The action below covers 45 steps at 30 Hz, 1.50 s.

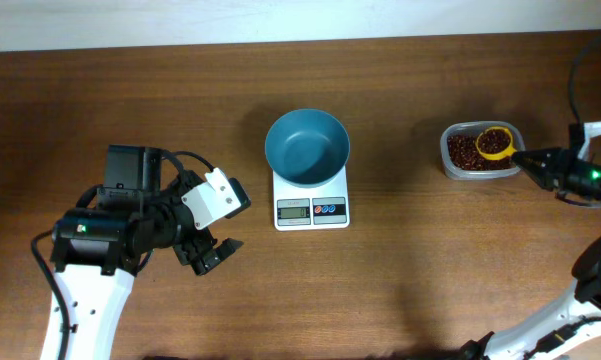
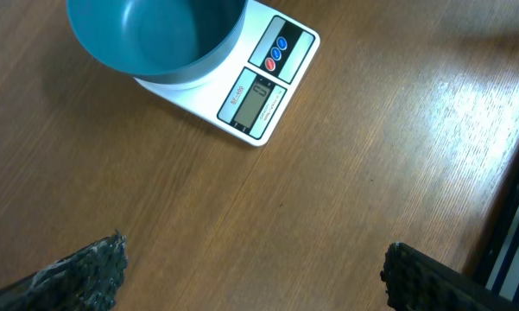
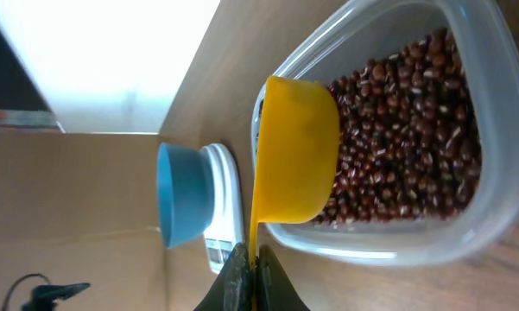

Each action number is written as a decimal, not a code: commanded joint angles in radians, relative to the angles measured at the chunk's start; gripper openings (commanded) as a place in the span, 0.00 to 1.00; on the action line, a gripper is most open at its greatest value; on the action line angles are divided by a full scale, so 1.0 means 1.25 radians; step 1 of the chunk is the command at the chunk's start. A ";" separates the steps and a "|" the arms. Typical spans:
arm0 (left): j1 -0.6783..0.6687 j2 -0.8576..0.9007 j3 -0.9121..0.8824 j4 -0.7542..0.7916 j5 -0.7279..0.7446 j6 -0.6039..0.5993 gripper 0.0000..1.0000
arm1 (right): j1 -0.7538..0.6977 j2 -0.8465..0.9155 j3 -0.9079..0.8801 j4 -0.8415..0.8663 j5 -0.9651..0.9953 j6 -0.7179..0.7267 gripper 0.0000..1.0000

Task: Scoop item into bowl and weigh 50g on scale
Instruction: 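Drag the scoop through the beans and lift it filled, then carry the filled scoop leftward with the right gripper over the teal bowl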

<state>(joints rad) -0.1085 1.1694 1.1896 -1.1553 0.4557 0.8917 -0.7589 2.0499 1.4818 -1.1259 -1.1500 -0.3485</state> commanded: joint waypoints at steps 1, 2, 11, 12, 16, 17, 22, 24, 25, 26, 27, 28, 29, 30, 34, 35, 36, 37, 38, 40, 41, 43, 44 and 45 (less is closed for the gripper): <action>0.005 -0.005 -0.001 0.001 -0.001 0.009 0.99 | -0.018 0.014 -0.005 -0.037 -0.076 -0.076 0.04; 0.005 -0.005 -0.001 0.001 -0.001 0.009 0.99 | -0.022 0.014 -0.005 -0.045 -0.081 -0.080 0.04; 0.005 -0.005 -0.001 0.001 -0.001 0.009 0.99 | -0.021 0.014 -0.005 -0.100 -0.150 -0.116 0.04; 0.005 -0.005 -0.001 0.001 -0.001 0.009 0.99 | -0.020 0.014 -0.005 -0.105 -0.149 -0.116 0.04; 0.005 -0.005 -0.001 0.001 -0.001 0.009 0.99 | -0.020 0.014 -0.005 -0.155 -0.152 -0.157 0.04; 0.005 -0.005 -0.001 0.001 0.000 0.009 0.99 | -0.020 0.014 -0.005 -0.168 -0.155 -0.168 0.04; 0.005 -0.005 -0.001 0.001 -0.001 0.009 0.99 | 0.010 0.014 -0.005 -0.183 -0.164 -0.182 0.04; 0.005 -0.005 -0.001 0.001 -0.001 0.009 0.99 | 0.028 0.014 -0.005 -0.184 -0.173 -0.182 0.04; 0.005 -0.005 -0.001 0.001 0.000 0.009 0.99 | 0.042 0.014 -0.005 -0.183 -0.188 -0.182 0.04; 0.005 -0.005 -0.001 0.001 -0.001 0.009 0.99 | 0.051 0.014 -0.005 -0.183 -0.197 -0.182 0.04; 0.005 -0.005 -0.001 0.001 -0.001 0.009 0.99 | 0.062 0.014 -0.005 -0.183 -0.204 -0.182 0.04; 0.005 -0.005 -0.001 0.001 -0.001 0.009 0.99 | 0.071 0.014 -0.005 -0.183 -0.207 -0.182 0.04; 0.005 -0.005 -0.001 0.001 -0.001 0.009 0.99 | 0.083 0.014 -0.005 -0.183 -0.207 -0.182 0.04; 0.005 -0.005 -0.001 0.001 -0.001 0.009 0.99 | 0.095 0.014 -0.005 -0.183 -0.209 -0.182 0.04; 0.005 -0.005 -0.001 0.001 -0.001 0.009 0.99 | 0.142 0.014 -0.005 -0.183 -0.233 -0.182 0.04; 0.005 -0.005 -0.001 0.001 0.000 0.009 0.99 | 0.153 0.014 -0.004 -0.183 -0.238 -0.182 0.04; 0.005 -0.005 -0.001 0.001 -0.001 0.009 0.99 | 0.162 0.014 -0.003 -0.183 -0.242 -0.182 0.04; 0.005 -0.005 -0.001 0.001 0.000 0.009 0.99 | 0.172 0.014 -0.002 -0.183 -0.246 -0.182 0.04; 0.005 -0.005 -0.001 0.001 -0.001 0.009 0.99 | 0.189 0.014 0.002 -0.183 -0.250 -0.182 0.04; 0.005 -0.005 -0.001 0.001 0.000 0.009 0.99 | 0.208 0.014 0.009 -0.183 -0.251 -0.182 0.04; 0.005 -0.005 -0.001 0.001 -0.001 0.009 0.99 | 0.220 0.014 0.015 -0.183 -0.251 -0.182 0.04; 0.005 -0.005 -0.001 0.001 -0.001 0.009 0.99 | 0.244 0.014 0.027 -0.183 -0.254 -0.182 0.04; 0.005 -0.005 -0.001 0.001 -0.001 0.009 0.99 | 0.259 0.014 0.036 -0.183 -0.257 -0.182 0.04; 0.005 -0.005 -0.001 0.001 -0.001 0.009 0.99 | 0.269 0.014 0.042 -0.183 -0.260 -0.182 0.04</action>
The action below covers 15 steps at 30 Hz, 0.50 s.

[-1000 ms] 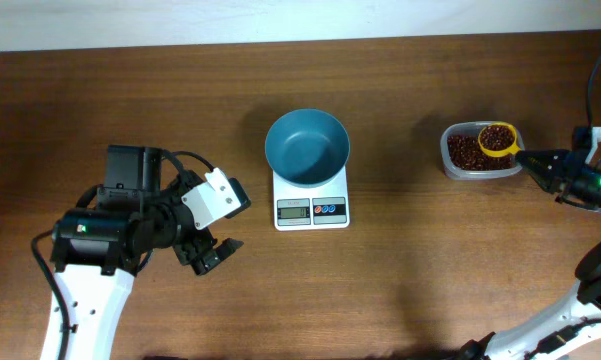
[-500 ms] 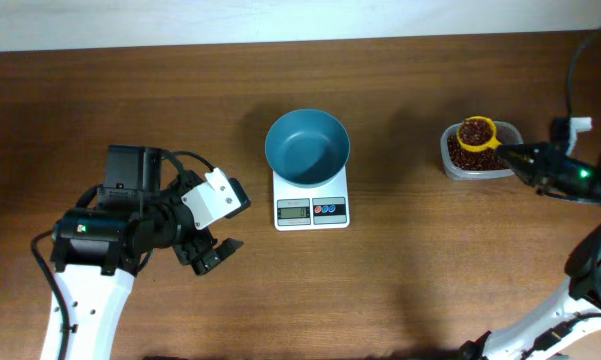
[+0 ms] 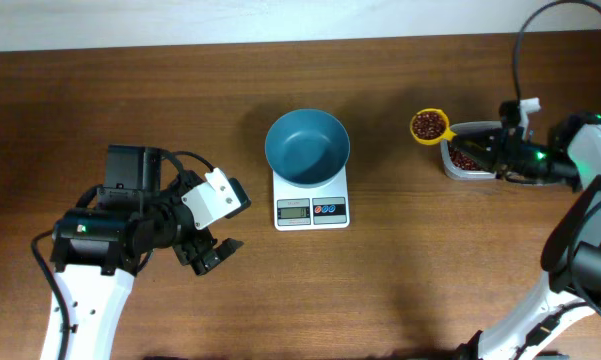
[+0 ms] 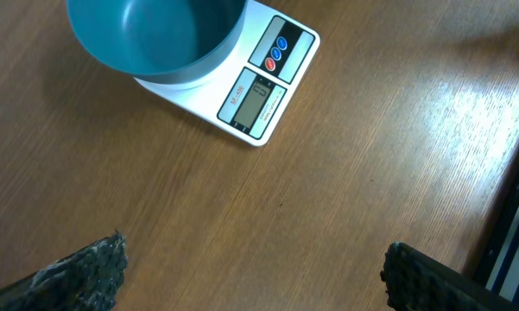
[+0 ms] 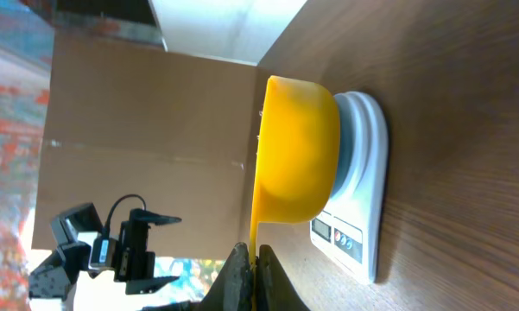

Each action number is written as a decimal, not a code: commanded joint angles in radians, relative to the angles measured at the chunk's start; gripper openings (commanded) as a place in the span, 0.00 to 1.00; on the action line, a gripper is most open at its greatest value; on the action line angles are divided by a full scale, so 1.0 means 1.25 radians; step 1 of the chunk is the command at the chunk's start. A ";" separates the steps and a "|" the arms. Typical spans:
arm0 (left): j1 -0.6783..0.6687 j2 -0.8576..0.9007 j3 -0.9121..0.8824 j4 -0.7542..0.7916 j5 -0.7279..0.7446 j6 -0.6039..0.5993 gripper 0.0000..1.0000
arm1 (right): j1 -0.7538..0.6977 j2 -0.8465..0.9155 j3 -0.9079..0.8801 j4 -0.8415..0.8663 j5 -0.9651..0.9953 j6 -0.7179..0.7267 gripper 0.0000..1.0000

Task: Scoop item into bowl and weigh 50g on scale
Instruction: 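Carry the filled scoop leftward with the right gripper over the teal bowl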

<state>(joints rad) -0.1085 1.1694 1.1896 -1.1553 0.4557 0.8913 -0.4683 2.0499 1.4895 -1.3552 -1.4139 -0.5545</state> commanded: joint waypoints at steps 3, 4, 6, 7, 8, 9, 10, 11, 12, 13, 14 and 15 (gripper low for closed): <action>0.005 -0.005 -0.001 0.001 -0.001 0.009 0.99 | 0.070 0.014 0.056 0.001 -0.055 -0.017 0.04; 0.005 -0.005 -0.001 0.001 -0.001 0.009 0.99 | 0.079 0.014 0.061 0.001 -0.055 -0.017 0.04; 0.005 -0.005 -0.001 0.001 -0.001 0.009 0.99 | 0.106 0.014 0.077 0.001 -0.054 -0.017 0.04; 0.005 -0.005 -0.001 0.001 -0.001 0.009 0.99 | 0.117 0.014 0.082 0.001 -0.054 -0.017 0.04; 0.005 -0.005 -0.001 0.001 -0.001 0.009 0.99 | 0.127 0.014 0.086 0.002 -0.054 -0.017 0.04; 0.005 -0.005 -0.001 0.001 -0.001 0.009 0.99 | 0.139 0.014 0.088 0.009 -0.054 -0.017 0.04; 0.005 -0.005 -0.001 0.001 -0.001 0.009 0.99 | 0.152 0.014 0.089 0.015 -0.054 -0.017 0.04; 0.005 -0.005 -0.001 0.001 0.000 0.009 0.99 | 0.164 0.014 0.090 0.023 -0.054 -0.017 0.04; 0.005 -0.005 -0.001 0.001 -0.001 0.009 0.99 | 0.177 0.014 0.090 0.029 -0.054 -0.017 0.04; 0.005 -0.005 -0.001 0.001 -0.001 0.009 0.99 | 0.190 0.014 0.090 0.034 -0.054 -0.017 0.04; 0.005 -0.005 -0.001 0.001 -0.001 0.009 0.99 | 0.203 0.014 0.090 0.043 -0.054 -0.017 0.04; 0.005 -0.005 -0.001 0.001 -0.001 0.009 0.99 | 0.216 0.014 0.090 0.052 -0.054 -0.017 0.04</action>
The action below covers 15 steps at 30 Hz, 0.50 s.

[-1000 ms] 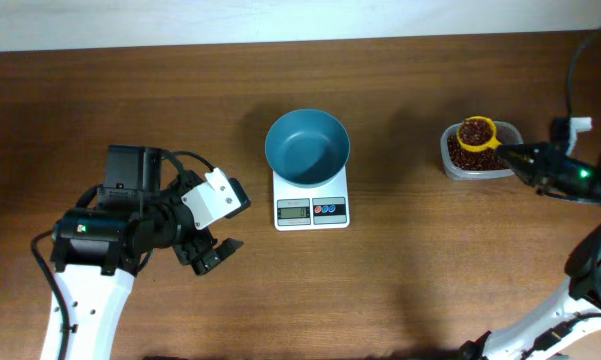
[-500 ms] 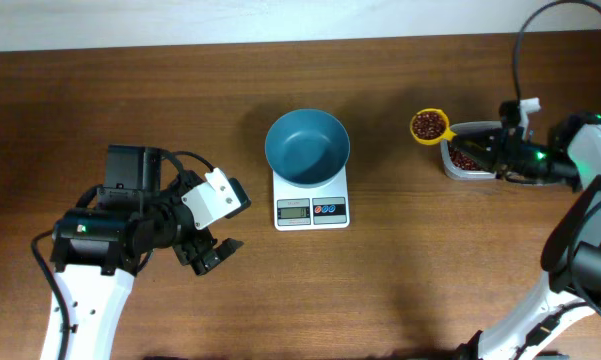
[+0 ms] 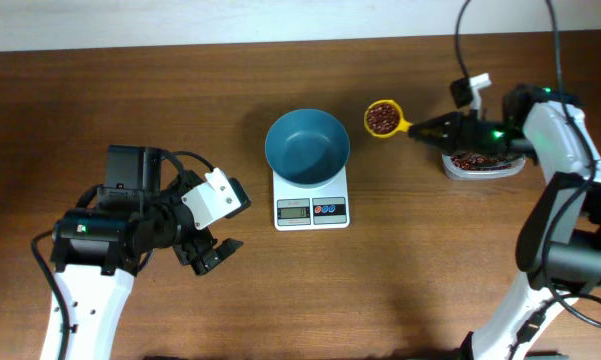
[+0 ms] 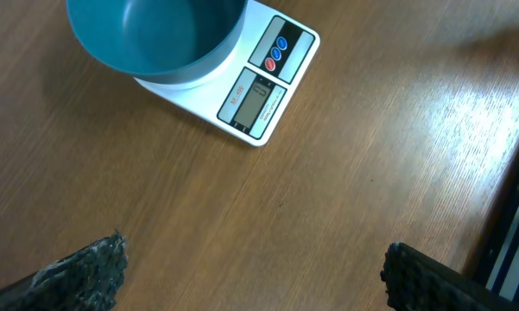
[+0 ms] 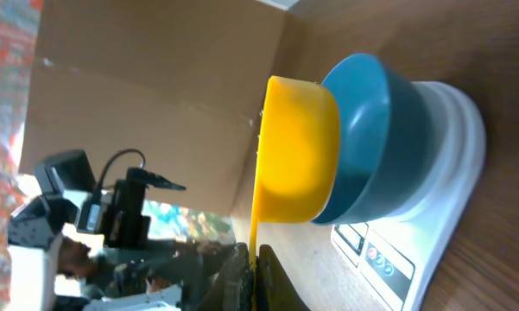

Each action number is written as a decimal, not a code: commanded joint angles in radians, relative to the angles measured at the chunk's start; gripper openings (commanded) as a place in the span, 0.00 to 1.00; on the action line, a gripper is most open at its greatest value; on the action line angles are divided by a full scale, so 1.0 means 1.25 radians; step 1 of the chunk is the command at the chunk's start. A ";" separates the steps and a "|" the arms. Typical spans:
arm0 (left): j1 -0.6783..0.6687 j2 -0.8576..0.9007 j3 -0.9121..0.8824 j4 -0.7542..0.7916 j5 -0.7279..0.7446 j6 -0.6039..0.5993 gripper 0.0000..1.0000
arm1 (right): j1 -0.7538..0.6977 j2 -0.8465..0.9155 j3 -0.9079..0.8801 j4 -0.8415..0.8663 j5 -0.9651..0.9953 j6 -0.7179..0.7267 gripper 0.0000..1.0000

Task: Scoop item into bowl and weigh 50g on scale
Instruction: 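Carry the filled scoop leftward with the right gripper over the teal bowl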

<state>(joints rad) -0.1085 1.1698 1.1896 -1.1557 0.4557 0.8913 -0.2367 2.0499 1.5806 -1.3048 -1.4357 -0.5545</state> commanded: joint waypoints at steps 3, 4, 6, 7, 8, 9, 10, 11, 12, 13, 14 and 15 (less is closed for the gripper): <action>0.005 -0.006 -0.001 0.002 0.000 0.009 0.99 | 0.061 0.014 0.018 0.024 -0.037 -0.017 0.04; 0.005 -0.006 -0.001 0.002 -0.001 0.009 0.99 | 0.072 0.014 0.018 0.027 -0.037 -0.017 0.04; 0.005 -0.006 -0.001 0.002 -0.001 0.009 0.99 | 0.090 0.014 0.018 0.037 -0.037 -0.013 0.04; 0.005 -0.006 -0.001 0.001 0.000 0.009 0.99 | 0.098 0.014 0.018 0.042 -0.037 -0.010 0.04; 0.005 -0.006 -0.001 0.002 -0.001 0.009 0.99 | 0.108 0.014 0.018 0.046 -0.037 -0.008 0.04; 0.005 -0.006 -0.001 0.002 0.000 0.009 0.99 | 0.118 0.014 0.018 0.047 -0.037 -0.008 0.04; 0.005 -0.006 -0.001 0.002 -0.001 0.009 0.99 | 0.128 0.014 0.018 0.049 -0.037 -0.008 0.04; 0.005 -0.006 -0.001 0.002 -0.001 0.009 0.99 | 0.142 0.014 0.018 0.055 -0.038 -0.007 0.04; 0.005 -0.006 -0.001 0.001 0.000 0.009 0.99 | 0.150 0.014 0.018 0.061 -0.037 0.001 0.04; 0.005 -0.006 -0.001 0.002 -0.001 0.009 0.99 | 0.159 0.014 0.018 0.079 -0.037 0.025 0.04; 0.005 -0.006 -0.001 0.002 -0.001 0.009 0.99 | 0.166 0.014 0.018 0.100 -0.037 0.045 0.04; 0.005 -0.005 -0.001 0.002 -0.001 0.009 0.99 | 0.174 0.014 0.018 0.134 -0.037 0.077 0.04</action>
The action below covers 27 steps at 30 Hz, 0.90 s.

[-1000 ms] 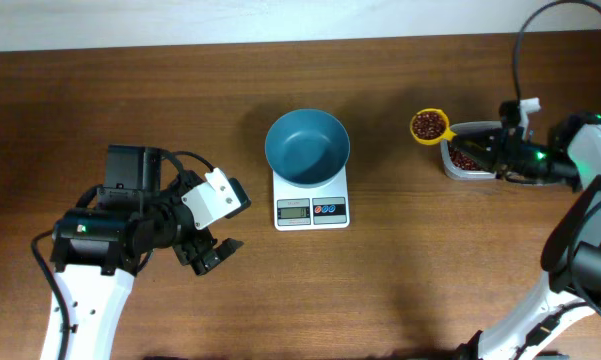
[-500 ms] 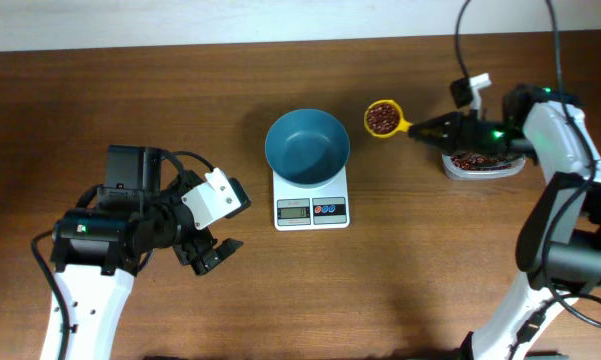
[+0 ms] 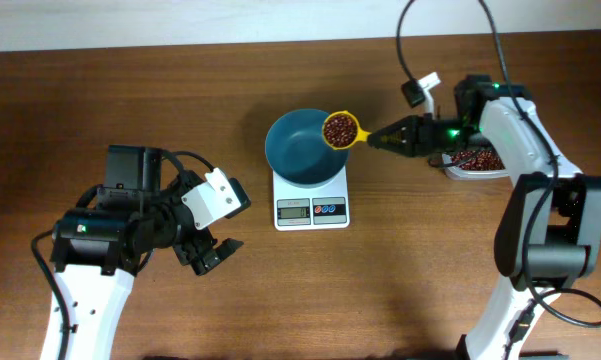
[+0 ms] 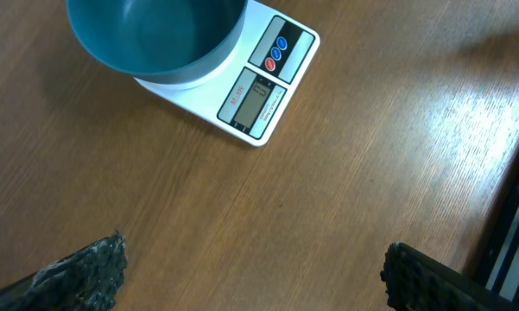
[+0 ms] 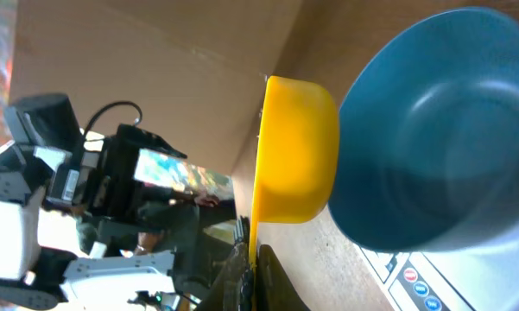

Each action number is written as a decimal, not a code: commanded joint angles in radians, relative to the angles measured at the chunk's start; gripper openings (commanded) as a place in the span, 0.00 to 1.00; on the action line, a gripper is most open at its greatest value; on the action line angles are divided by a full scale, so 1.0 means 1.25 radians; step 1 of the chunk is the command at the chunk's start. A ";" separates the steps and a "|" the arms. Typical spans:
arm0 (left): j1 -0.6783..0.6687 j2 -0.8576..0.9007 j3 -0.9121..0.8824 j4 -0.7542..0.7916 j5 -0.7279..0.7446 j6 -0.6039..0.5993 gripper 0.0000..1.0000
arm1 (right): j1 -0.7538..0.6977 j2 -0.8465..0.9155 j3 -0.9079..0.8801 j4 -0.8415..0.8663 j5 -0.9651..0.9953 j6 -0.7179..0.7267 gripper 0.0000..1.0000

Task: Scoop item into bowl and weigh 50g on scale
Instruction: 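Carry the filled scoop leftward with the right gripper over the teal bowl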

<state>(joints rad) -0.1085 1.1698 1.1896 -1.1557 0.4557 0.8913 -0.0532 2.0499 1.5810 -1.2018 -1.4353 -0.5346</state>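
Observation:
A blue bowl (image 3: pixel 302 148) stands empty on the white scale (image 3: pixel 311 207) at the table's middle; the left wrist view shows the bowl (image 4: pixel 151 34) and the scale (image 4: pixel 263 91) too. My right gripper (image 3: pixel 388 138) is shut on the handle of a yellow scoop (image 3: pixel 340 130) full of red beans, level over the bowl's right rim. In the right wrist view the scoop (image 5: pixel 295 161) hangs beside the bowl (image 5: pixel 440 138), its handle pinched in the right gripper (image 5: pixel 250 256). My left gripper (image 3: pixel 212 256) is open over bare wood, left of the scale.
A clear tub of red beans (image 3: pixel 475 160) sits at the right, partly under my right arm. The table's far edge meets a pale wall at the top of the overhead view.
My right gripper has moved left with the full scoop, from between tub and bowl to over the bowl's right rim. The left arm has not moved.
The scoop was in the bean tub, held by my right gripper. Then it was lifted full of beans just left of the tub, then nearer the scale, and now it is over the bowl's rim. The left gripper stayed open throughout.

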 commanded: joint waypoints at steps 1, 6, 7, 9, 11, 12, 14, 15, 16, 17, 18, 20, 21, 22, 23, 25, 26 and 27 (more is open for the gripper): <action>0.005 -0.006 -0.001 0.001 -0.001 0.009 0.99 | 0.031 0.014 0.018 0.078 -0.037 0.086 0.04; 0.005 -0.006 -0.001 0.002 -0.001 0.009 0.99 | 0.048 0.014 0.018 0.251 -0.029 0.233 0.04; 0.005 -0.005 -0.001 0.002 -0.001 0.009 0.99 | 0.050 0.014 0.018 0.277 -0.008 0.255 0.04; 0.005 -0.006 -0.001 0.002 -0.001 0.009 0.99 | 0.057 0.014 0.018 0.301 0.027 0.267 0.04; 0.005 -0.005 -0.001 0.002 -0.001 0.009 0.99 | 0.063 0.014 0.017 0.309 0.030 0.267 0.04; 0.005 -0.006 -0.001 0.002 0.000 0.009 0.99 | 0.065 0.014 0.017 0.312 0.033 0.267 0.04; 0.005 -0.006 -0.001 0.002 -0.001 0.009 0.99 | 0.070 0.014 0.017 0.319 0.055 0.266 0.04; 0.005 -0.005 -0.001 0.002 -0.001 0.009 0.99 | 0.071 0.014 0.017 0.319 0.069 0.265 0.04; 0.005 -0.006 -0.001 0.002 -0.001 0.009 0.99 | 0.071 0.014 0.017 0.319 0.076 0.265 0.04; 0.005 -0.005 -0.001 0.002 -0.001 0.009 0.99 | 0.071 0.014 0.017 0.319 0.078 0.264 0.04; 0.005 -0.005 -0.001 0.002 -0.001 0.009 0.99 | 0.071 0.014 0.017 0.320 0.085 0.264 0.04; 0.005 -0.006 -0.001 0.002 0.000 0.009 0.99 | 0.071 0.014 0.017 0.323 0.093 0.264 0.04; 0.005 -0.005 -0.001 0.002 -0.001 0.009 0.99 | 0.071 0.014 0.017 0.327 0.094 0.263 0.04; 0.005 -0.005 -0.001 0.002 -0.001 0.009 0.99 | 0.071 0.014 0.017 0.332 0.100 0.264 0.04; 0.005 -0.005 -0.001 0.002 0.000 0.009 0.99 | 0.071 0.014 0.017 0.335 0.108 0.263 0.04; 0.005 -0.006 -0.001 0.002 -0.001 0.009 0.99 | 0.071 0.014 0.017 0.337 0.136 0.258 0.04; 0.005 -0.005 -0.001 0.002 -0.001 0.009 0.98 | 0.072 0.014 0.017 0.337 0.141 0.239 0.04; 0.005 -0.006 -0.001 0.002 -0.001 0.009 0.99 | 0.074 0.014 0.017 0.338 0.141 0.214 0.04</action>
<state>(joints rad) -0.1085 1.1694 1.1896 -1.1557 0.4553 0.8917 0.0280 2.0502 1.5822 -0.7837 -1.2804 -0.2089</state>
